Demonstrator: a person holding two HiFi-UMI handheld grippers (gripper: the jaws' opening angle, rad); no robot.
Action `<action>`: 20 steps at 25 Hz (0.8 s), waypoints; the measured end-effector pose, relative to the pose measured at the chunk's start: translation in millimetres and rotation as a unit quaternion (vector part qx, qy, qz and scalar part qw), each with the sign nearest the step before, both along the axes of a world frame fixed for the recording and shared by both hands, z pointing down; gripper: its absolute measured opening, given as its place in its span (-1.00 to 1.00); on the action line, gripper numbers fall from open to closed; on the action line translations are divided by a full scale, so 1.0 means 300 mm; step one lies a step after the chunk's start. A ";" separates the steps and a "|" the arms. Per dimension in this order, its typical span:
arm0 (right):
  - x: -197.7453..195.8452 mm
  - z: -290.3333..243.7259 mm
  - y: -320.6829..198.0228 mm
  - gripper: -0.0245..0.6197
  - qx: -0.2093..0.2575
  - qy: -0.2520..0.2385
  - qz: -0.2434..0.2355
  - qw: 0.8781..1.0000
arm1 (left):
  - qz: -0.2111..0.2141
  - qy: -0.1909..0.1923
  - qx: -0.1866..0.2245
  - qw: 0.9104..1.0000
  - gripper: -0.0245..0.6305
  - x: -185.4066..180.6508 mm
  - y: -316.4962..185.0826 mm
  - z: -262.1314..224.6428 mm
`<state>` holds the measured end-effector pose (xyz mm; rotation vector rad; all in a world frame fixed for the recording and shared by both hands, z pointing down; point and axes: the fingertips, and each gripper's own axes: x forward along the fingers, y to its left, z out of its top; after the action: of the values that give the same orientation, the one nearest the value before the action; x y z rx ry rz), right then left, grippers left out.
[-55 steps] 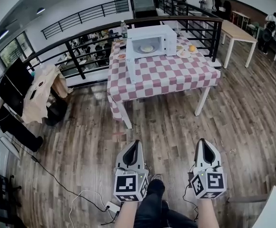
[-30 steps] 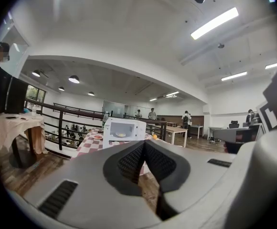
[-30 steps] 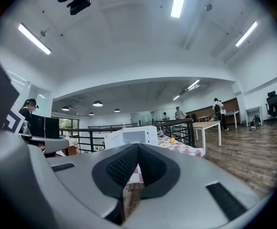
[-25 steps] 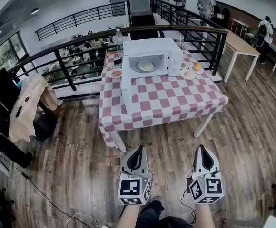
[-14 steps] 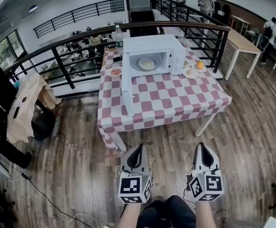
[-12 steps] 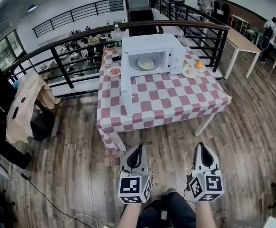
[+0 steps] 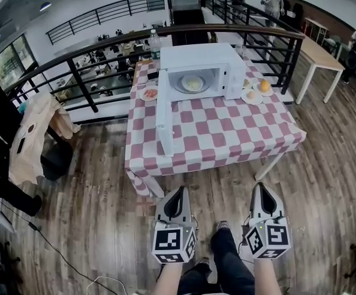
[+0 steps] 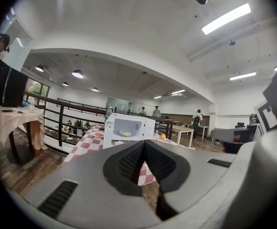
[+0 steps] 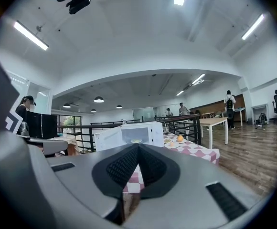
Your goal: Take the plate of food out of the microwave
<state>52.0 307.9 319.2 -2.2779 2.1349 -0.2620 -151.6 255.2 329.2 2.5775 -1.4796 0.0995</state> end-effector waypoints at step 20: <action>0.203 0.021 -0.574 -0.94 -0.005 -0.016 -0.088 0.996 | -0.058 -0.018 -0.004 0.998 -0.89 0.248 -0.428 0.003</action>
<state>112.8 135.6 325.5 -2.0761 2.3268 -0.3086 -77.1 126.8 330.1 2.4891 -1.6339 0.1383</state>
